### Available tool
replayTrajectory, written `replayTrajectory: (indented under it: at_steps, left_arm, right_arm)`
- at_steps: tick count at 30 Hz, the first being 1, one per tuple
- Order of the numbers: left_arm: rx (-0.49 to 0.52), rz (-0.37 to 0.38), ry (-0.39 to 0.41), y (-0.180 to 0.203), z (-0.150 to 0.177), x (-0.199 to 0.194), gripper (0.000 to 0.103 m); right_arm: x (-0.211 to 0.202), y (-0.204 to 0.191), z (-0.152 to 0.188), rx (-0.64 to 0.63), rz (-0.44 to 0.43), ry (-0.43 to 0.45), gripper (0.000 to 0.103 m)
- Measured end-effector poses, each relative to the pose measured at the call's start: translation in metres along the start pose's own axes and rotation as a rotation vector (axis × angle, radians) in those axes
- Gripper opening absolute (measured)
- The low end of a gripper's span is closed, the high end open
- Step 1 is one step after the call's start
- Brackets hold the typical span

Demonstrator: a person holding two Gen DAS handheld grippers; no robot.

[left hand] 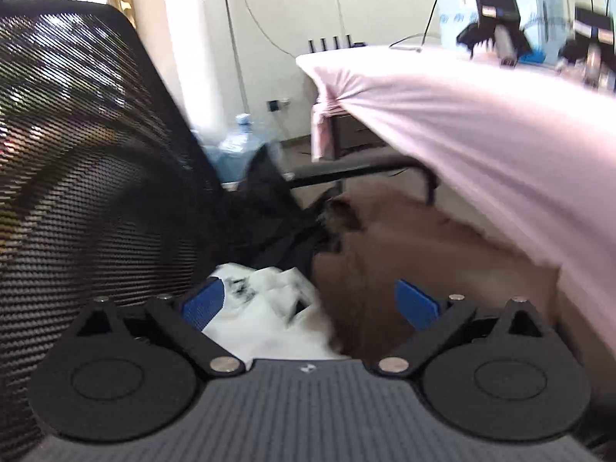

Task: Fold clothes
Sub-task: 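Close the right gripper on the brown jacket while the left gripper approaches it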

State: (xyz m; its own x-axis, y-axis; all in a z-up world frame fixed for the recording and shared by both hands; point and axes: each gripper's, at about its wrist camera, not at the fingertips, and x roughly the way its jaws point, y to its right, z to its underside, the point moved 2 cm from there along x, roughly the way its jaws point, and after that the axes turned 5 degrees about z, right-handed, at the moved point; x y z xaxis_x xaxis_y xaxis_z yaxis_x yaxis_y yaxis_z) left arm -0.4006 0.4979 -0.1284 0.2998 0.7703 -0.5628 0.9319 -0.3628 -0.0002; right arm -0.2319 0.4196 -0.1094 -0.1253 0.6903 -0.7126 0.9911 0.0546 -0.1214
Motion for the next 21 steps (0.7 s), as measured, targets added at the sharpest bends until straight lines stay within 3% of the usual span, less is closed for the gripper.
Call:
replayTrajectory:
  at_steps: [4, 11, 16, 21]
  left_arm:
    - [-0.071, 0.064, -0.083, 0.007, -0.013, 0.04, 0.096]
    - [-0.146, 0.165, -0.162, 0.008, -0.014, 0.062, 0.094]
    - [-0.217, 0.238, -0.17, -0.002, -0.025, 0.065, 0.093]
    - [-0.247, 0.226, -0.226, -0.006, -0.04, 0.106, 0.093]
  right_arm:
    - [0.012, 0.001, 0.003, -0.012, 0.042, -0.008, 0.103]
    - [0.057, -0.001, 0.01, -0.012, 0.078, -0.055, 0.103]
    - [0.077, -0.004, 0.019, 0.003, 0.043, -0.105, 0.094]
    - [0.082, -0.009, 0.024, -0.008, 0.018, -0.122, 0.082]
